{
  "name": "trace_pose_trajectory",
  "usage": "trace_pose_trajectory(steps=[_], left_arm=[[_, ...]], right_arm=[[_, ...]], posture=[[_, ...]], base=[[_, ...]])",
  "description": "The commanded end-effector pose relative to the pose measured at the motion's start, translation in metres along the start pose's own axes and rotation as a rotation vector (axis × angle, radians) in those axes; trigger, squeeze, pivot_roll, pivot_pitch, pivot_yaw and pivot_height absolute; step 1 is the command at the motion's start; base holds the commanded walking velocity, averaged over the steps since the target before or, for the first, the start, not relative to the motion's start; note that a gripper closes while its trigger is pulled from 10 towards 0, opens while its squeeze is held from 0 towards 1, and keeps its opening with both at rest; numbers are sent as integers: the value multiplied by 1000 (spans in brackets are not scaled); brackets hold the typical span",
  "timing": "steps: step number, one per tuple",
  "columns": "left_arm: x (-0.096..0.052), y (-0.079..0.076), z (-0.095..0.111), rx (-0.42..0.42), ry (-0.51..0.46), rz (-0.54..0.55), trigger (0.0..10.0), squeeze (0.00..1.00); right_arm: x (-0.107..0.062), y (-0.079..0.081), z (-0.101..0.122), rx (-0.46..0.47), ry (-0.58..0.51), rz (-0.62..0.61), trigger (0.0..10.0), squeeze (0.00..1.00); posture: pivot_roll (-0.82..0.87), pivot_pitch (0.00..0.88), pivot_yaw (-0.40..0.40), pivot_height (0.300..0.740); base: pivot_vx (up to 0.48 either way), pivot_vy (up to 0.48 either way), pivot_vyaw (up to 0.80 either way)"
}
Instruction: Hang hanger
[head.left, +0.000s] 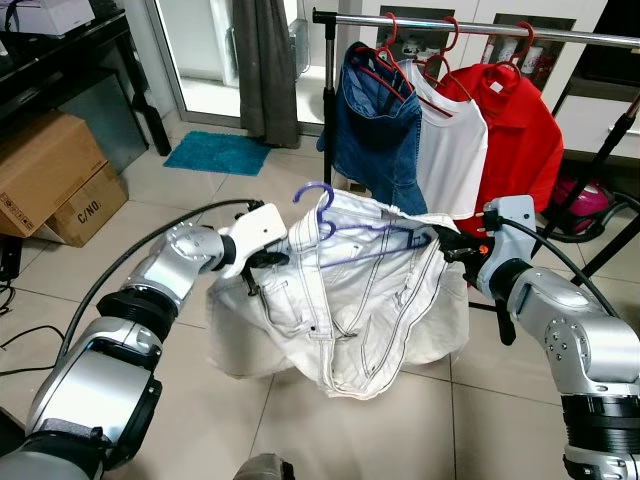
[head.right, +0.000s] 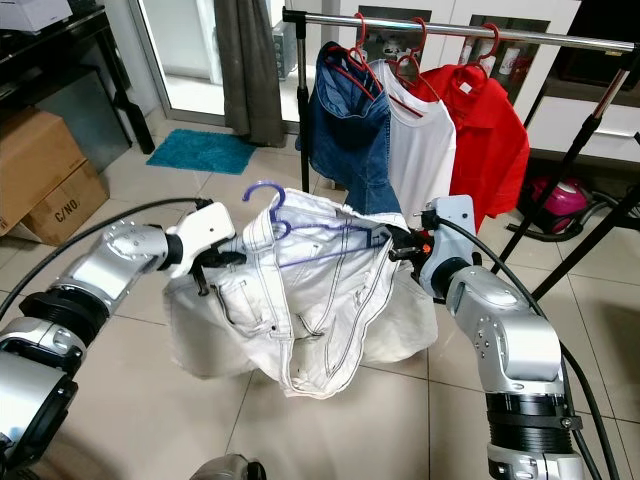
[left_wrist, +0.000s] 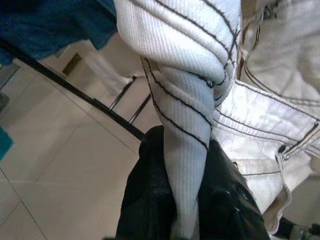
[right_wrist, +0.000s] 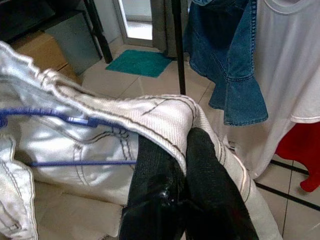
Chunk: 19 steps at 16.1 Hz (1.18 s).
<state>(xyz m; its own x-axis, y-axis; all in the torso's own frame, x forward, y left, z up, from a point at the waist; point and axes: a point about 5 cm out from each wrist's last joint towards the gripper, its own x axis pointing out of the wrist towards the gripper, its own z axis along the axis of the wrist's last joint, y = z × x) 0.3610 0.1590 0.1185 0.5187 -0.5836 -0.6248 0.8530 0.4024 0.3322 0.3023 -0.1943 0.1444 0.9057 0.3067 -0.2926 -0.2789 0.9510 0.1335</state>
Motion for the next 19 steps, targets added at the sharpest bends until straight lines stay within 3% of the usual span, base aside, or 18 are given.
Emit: trace_pose_trajectory(steps=[1, 5, 9, 10, 12, 15, 19], left_arm=[[-2, 5, -2, 42, 58, 21, 0, 0], [6, -5, -18, 59, 194, -1, 0, 0], [13, -4, -19, 18, 240, 86, 0, 0], [15, -3, -17, -25, 219, 114, 0, 0], [17, 3, -4, -228, 100, 150, 0, 0], [12, 13, 15, -411, -78, 113, 0, 0], [0, 26, 38, -535, -223, 1, 0, 0]], right_arm=[[-4, -2, 15, -3, -59, -7, 0, 0], [-5, -1, 23, 11, -71, -2, 0, 0], [-7, 2, 26, 18, -76, 21, 0, 0], [-8, 4, 25, 21, -68, 35, 0, 0], [-13, 12, 17, 14, -18, 96, 0, 0], [-18, 14, 5, -16, 50, 119, 0, 0], [-16, 22, -22, -182, 185, 112, 0, 0]], posture=[[-39, 0, 53, 740], [-40, 0, 54, 740], [-45, 0, 58, 740], [-48, 0, 59, 740], [-52, 0, 62, 740], [-58, 0, 65, 740], [-58, 0, 66, 740]], base=[[0, 0, 0], [0, 0, 0], [0, 0, 0], [0, 0, 0], [0, 0, 0], [0, 0, 0], [0, 0, 0]])
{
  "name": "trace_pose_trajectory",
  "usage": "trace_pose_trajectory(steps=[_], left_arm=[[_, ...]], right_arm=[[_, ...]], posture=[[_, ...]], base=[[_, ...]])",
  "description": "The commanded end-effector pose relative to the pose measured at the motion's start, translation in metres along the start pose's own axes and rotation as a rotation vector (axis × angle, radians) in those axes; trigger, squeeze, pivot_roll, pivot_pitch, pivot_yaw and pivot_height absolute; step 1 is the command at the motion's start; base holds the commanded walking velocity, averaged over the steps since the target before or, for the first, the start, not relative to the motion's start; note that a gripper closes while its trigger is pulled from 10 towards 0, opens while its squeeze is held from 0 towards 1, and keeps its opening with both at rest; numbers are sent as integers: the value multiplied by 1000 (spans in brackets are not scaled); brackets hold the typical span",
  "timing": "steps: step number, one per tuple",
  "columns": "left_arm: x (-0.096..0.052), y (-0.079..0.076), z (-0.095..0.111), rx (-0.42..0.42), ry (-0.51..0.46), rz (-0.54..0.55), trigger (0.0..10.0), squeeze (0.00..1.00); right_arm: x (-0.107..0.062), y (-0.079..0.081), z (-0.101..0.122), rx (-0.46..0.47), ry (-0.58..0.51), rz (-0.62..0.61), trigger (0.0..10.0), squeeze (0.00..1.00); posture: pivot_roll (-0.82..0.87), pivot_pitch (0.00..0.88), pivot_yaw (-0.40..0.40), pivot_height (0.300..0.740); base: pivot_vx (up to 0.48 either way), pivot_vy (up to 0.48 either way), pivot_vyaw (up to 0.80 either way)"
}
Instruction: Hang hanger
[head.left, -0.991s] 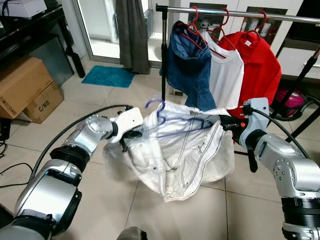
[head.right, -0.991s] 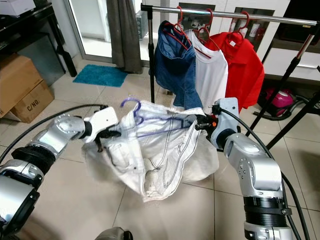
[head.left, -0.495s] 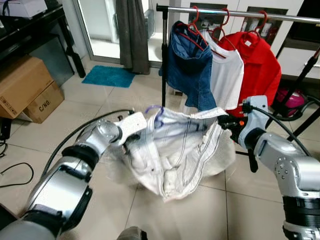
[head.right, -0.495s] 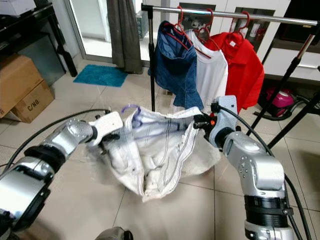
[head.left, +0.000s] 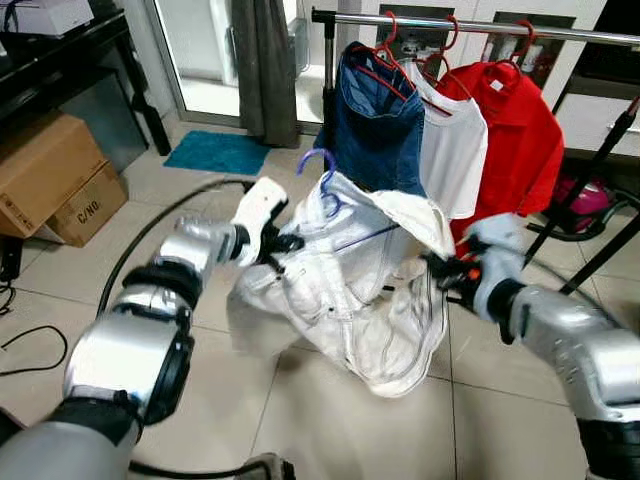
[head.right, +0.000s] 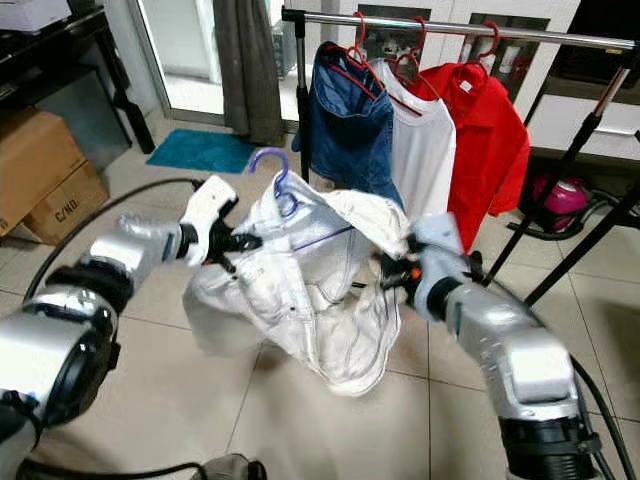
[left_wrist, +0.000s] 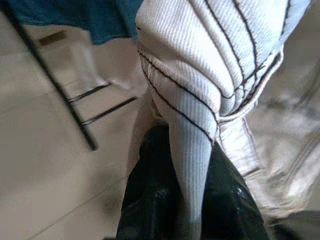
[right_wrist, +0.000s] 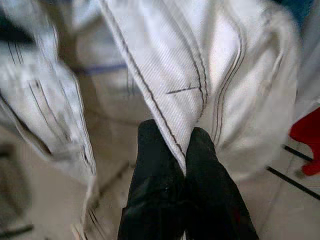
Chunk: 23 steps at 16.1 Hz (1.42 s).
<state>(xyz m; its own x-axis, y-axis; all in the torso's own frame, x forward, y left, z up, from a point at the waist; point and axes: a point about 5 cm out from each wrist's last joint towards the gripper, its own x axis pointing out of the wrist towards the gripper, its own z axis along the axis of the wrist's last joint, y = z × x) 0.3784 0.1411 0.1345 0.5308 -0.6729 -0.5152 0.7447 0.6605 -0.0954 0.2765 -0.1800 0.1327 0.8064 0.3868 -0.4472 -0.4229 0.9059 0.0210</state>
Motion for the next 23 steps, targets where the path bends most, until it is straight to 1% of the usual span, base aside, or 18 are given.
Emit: trace_pose_trajectory(steps=[1, 2, 3, 4, 6, 7, 9, 11, 12, 14, 16, 17, 18, 19, 20, 21, 22, 23], left_arm=[[-9, 1, 27, -34, -117, -62, 0, 0], [-10, -2, 34, -38, -138, -127, 0, 0], [-11, -7, 40, -12, -141, -197, 0, 0], [-12, -13, 43, 35, -134, -277, 0, 0], [-20, -31, 41, 166, -102, -465, 0, 0], [-25, -36, 38, 228, -83, -506, 0, 0], [-36, -39, 34, 360, -87, -514, 0, 0], [-42, -37, 37, 411, -117, -488, 0, 0], [-47, -37, 42, 402, -153, -486, 0, 0], [-59, -45, 48, 379, -201, -523, 0, 0], [-66, -51, 60, 315, -300, -565, 0, 0], [-66, -50, 62, 298, -322, -556, 0, 0], [-66, -49, 61, 293, -329, -544, 0, 0], [-65, -47, 58, 299, -314, -521, 0, 0], [-64, -44, 53, 316, -279, -481, 0, 0], [-63, -41, 49, 331, -252, -447, 0, 0], [-62, -35, 44, 370, -205, -387, 0, 0], [-62, -31, 41, 387, -181, -357, 0, 0]], right_arm=[[5, 5, -9, -50, 36, -6, 0, 0], [10, 4, -13, -58, 44, -26, 0, 0], [17, 2, -15, -81, 39, -71, 0, 0], [25, 1, -13, -100, 19, -110, 0, 0], [39, 0, -7, -146, -13, -171, 0, 0], [43, -1, -6, -169, -18, -191, 0, 0], [50, -1, -4, -259, -19, -203, 0, 0], [54, -1, -8, -287, -12, -197, 0, 0], [56, 0, -10, -293, -8, -194, 0, 0], [58, 0, -13, -297, -12, -199, 0, 0], [60, 2, -17, -250, -22, -186, 0, 0], [61, 6, -16, -222, -49, -165, 0, 0], [62, 10, -14, -207, -80, -137, 2784, 0], [61, 14, -12, -173, -118, -87, 10000, 0], [59, 13, -9, -156, -151, -75, 10000, 365], [57, 11, -8, -154, -173, -78, 10000, 1000], [51, 6, -5, -158, -208, -77, 10000, 1000], [47, 1, -2, -181, -231, -87, 10000, 1000]], posture=[[-57, 0, 67, 740], [-56, 0, 69, 740], [-53, 0, 72, 740], [-51, 0, 73, 740], [-47, 0, 72, 740], [-38, 0, 69, 740], [-25, 0, 62, 740], [-24, 0, 61, 740], [-28, 0, 63, 740], [-27, 0, 63, 740], [-26, 0, 61, 740], [-26, 0, 59, 740], [-26, 0, 59, 740], [-29, 0, 60, 740], [-31, 0, 61, 740], [-30, 0, 62, 740], [-30, 0, 61, 740], [-30, 0, 62, 740]], base=[[0, 0, 0], [0, 0, 0], [0, 0, 0], [0, 0, 0], [0, 0, 0], [0, 0, 0], [0, 0, 0], [0, 0, 0], [0, 0, 0], [0, 0, 0], [0, 0, 0], [0, 0, 0], [0, 0, 0], [0, 0, 0], [0, 0, 0], [0, 0, 0], [0, 0, 0], [0, 0, 0]])
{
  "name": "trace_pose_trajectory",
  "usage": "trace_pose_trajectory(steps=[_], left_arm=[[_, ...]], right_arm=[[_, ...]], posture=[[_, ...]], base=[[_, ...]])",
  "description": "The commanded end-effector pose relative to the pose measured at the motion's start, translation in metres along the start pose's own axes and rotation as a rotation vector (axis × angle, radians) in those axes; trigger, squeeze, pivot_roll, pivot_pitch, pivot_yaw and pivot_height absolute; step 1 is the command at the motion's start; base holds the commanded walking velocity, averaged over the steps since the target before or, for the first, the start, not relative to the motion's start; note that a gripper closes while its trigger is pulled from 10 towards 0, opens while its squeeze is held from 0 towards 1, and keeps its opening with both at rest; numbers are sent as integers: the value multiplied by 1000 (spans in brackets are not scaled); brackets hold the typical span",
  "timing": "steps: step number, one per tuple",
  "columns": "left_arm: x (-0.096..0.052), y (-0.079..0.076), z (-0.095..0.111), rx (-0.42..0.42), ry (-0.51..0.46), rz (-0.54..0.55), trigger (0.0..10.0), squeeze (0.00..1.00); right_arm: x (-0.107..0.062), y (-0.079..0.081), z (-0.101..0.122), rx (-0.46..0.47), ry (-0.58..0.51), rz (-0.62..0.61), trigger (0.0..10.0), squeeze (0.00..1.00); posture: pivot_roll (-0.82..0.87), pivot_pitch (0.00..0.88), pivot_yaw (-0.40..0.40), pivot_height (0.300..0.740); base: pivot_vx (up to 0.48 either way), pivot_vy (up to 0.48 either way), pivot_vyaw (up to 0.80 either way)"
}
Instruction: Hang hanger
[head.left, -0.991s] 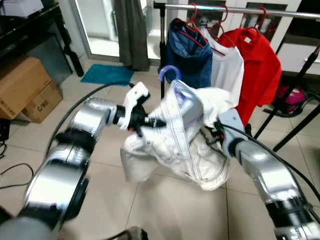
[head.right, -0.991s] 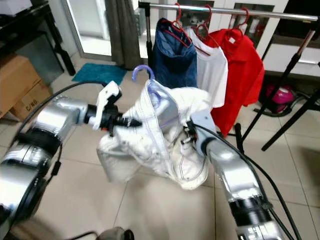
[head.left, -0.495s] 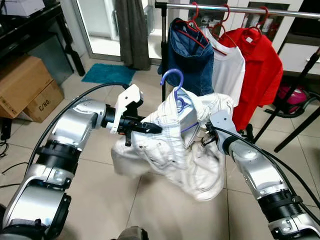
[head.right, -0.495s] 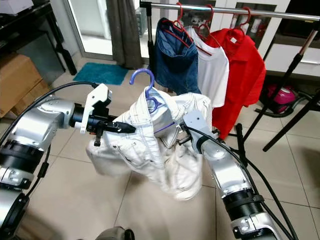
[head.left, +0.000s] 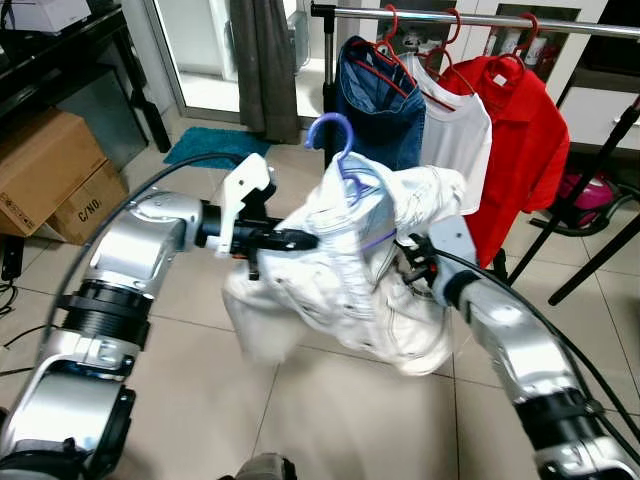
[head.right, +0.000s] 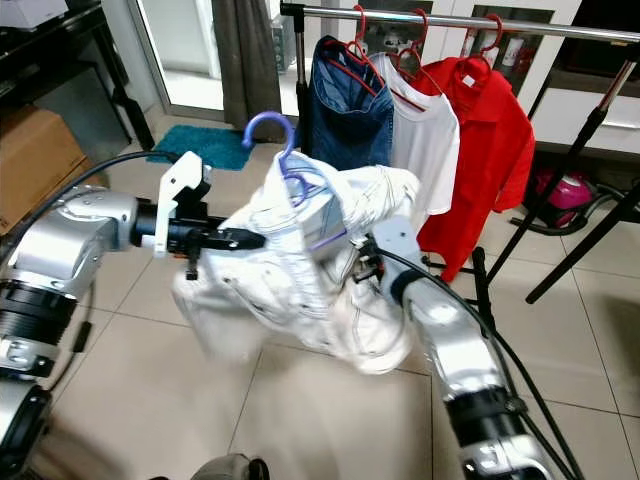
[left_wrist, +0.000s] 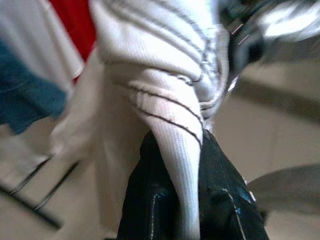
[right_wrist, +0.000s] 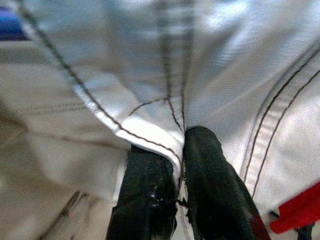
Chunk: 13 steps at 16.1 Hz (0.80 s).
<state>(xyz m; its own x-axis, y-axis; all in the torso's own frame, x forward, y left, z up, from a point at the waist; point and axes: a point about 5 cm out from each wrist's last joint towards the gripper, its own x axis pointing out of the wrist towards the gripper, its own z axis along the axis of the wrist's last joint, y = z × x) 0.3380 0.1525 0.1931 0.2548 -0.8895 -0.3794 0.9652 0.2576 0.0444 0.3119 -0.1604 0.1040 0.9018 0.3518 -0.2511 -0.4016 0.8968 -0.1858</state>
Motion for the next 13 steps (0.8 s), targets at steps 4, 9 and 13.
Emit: trace_pose_trajectory(steps=[4, 9, 13], left_arm=[[-14, 22, -4, 126, 96, 184, 0, 0], [-23, 33, -11, 190, 156, 231, 0, 0], [-23, 28, -16, 312, 189, 130, 0, 0]], right_arm=[[-40, -21, 20, -26, -147, 210, 10000, 1000], [-79, -8, 35, -75, -151, 594, 10000, 1000], [-69, -31, 58, -129, -226, 476, 10000, 1000]], posture=[[-41, 0, 74, 740], [-61, 0, 86, 740], [-62, 0, 81, 740]], base=[[0, 0, 0], [0, 0, 0], [0, 0, 0]])
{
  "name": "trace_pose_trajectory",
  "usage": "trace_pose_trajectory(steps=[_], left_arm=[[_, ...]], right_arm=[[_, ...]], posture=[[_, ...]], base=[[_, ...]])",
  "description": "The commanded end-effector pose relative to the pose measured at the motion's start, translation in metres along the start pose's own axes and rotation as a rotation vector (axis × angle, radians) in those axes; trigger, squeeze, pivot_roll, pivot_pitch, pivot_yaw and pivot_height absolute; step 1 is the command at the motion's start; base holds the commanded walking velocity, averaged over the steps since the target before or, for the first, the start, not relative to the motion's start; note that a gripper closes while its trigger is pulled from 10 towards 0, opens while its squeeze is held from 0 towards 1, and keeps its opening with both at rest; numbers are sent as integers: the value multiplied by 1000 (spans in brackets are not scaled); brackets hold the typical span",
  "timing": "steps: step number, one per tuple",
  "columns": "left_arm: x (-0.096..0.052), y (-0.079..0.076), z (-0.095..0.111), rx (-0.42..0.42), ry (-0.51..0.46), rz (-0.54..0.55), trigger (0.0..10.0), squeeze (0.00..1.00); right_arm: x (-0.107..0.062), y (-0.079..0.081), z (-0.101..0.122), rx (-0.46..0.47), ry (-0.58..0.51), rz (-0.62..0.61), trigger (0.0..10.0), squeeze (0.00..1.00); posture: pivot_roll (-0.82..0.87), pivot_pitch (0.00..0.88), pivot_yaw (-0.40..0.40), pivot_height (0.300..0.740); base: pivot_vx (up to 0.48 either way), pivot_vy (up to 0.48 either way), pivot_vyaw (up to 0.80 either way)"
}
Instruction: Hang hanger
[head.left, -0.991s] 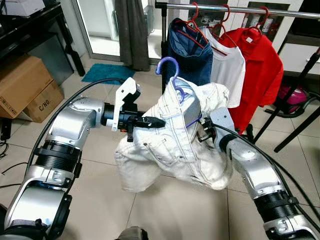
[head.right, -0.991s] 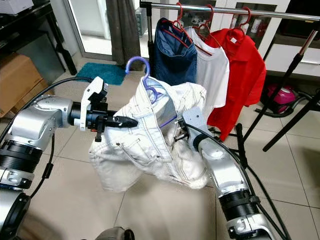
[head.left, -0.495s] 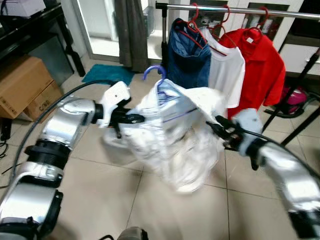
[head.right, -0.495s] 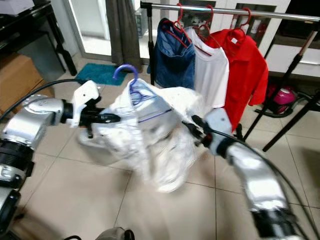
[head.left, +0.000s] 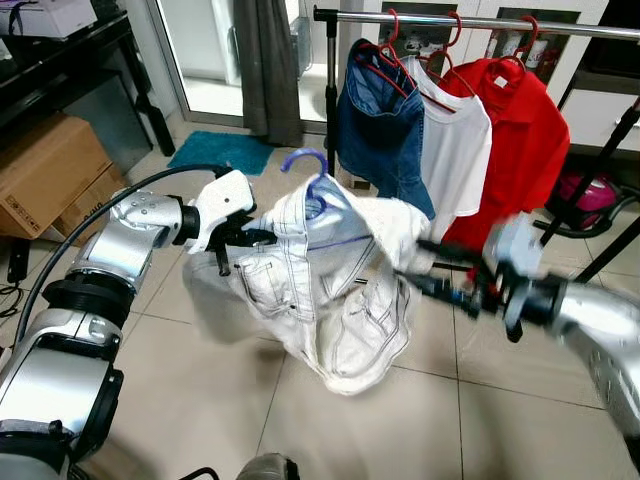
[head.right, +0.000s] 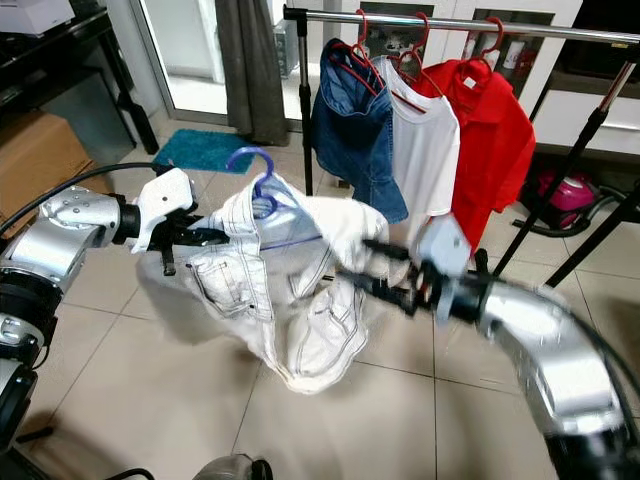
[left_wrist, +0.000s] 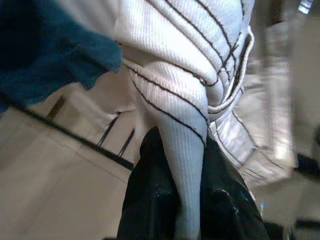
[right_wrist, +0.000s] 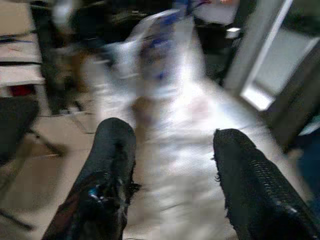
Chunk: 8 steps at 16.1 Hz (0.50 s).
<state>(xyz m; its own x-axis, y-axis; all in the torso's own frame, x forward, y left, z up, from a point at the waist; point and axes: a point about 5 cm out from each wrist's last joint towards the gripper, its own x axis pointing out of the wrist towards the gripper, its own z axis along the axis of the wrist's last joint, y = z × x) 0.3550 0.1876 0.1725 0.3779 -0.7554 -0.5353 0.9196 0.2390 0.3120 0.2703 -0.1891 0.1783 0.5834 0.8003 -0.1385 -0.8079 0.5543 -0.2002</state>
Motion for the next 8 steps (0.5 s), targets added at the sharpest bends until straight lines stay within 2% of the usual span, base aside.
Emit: trace_pose_trajectory(steps=[1, 3, 5, 6, 8], left_arm=[[-7, 3, 11, 94, -23, -55, 0, 0], [-6, 0, 12, 122, -35, -110, 0, 0], [-7, -1, 13, 143, -42, -134, 0, 0], [-7, 0, 14, 156, -52, -137, 0, 0], [-6, -2, 18, 193, -86, -165, 0, 0]], right_arm=[[-8, -19, 6, -69, 12, -61, 10000, 1000], [-9, -31, 10, -121, 21, -34, 10000, 1000], [-7, -35, 14, -160, 29, 8, 10000, 1000], [-1, -31, 17, -167, 24, 72, 10000, 1000], [16, -12, 15, -146, 30, 246, 10000, 1000]], posture=[[-62, 0, 81, 740], [-62, 0, 71, 740], [-59, 0, 63, 740], [-58, 0, 60, 740], [-57, 0, 57, 740]], base=[[0, 0, 0], [0, 0, 0], [0, 0, 0], [0, 0, 0], [0, 0, 0]])
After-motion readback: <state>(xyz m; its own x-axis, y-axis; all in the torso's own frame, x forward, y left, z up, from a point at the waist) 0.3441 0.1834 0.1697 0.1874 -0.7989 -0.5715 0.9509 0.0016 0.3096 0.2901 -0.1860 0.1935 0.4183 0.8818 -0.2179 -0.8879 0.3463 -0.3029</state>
